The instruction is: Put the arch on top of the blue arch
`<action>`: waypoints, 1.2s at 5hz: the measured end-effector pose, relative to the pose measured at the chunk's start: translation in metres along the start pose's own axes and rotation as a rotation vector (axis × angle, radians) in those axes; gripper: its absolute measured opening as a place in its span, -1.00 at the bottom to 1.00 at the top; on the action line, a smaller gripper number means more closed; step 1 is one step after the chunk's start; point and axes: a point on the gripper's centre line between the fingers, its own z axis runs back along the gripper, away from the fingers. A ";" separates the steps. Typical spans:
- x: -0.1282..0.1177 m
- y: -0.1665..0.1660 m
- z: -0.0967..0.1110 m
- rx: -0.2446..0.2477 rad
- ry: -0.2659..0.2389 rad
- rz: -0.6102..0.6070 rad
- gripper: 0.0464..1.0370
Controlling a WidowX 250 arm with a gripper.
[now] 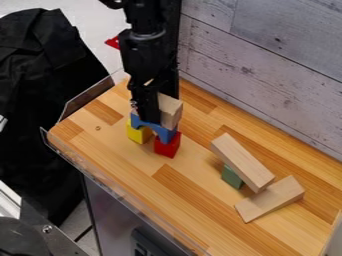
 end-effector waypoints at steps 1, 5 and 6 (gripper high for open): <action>0.003 -0.004 0.006 -0.001 -0.017 -0.024 0.93; -0.072 -0.021 0.057 0.122 -0.168 -0.712 0.92; -0.092 -0.001 0.033 0.215 -0.175 -0.959 0.92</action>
